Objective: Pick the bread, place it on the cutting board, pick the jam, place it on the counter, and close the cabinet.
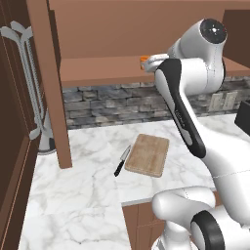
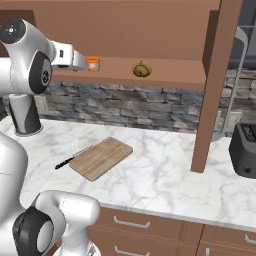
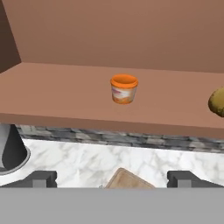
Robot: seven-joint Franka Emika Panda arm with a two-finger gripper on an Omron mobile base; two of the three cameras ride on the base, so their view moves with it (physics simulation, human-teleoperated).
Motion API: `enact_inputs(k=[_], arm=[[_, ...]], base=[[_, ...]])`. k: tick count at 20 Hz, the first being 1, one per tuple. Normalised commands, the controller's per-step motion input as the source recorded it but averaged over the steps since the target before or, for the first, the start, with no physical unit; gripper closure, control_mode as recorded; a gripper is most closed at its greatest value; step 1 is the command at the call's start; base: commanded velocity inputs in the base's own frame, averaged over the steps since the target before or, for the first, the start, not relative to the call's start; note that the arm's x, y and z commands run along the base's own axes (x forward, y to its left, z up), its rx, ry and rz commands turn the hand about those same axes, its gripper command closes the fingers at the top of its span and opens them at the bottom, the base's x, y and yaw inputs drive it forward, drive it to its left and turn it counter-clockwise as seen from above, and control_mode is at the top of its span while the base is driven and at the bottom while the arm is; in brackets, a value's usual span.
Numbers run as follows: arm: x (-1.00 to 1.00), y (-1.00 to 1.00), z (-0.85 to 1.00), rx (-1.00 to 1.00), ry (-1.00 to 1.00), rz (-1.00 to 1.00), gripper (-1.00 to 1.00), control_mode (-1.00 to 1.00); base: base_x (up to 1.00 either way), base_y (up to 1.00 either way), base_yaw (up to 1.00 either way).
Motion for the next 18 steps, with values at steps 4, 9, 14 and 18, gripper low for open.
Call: enact_inputs(k=[4,9,14,18], arm=[[0.11,0.00,0.00,0.00,-0.05,0.00,-1.00,-1.00],[0.17,0.00,0.00,0.00,-0.06,0.00,-1.00,-1.00],[0.16,0.00,0.00,0.00,-0.04,0.00,-1.00,-1.00],[0.16,0.00,0.00,0.00,-0.01,0.00,-1.00,-1.00]], base=[[0.00,0.00,0.00],[0.00,0.00,0.00],[0.00,0.00,0.00],[0.00,0.00,0.00]])
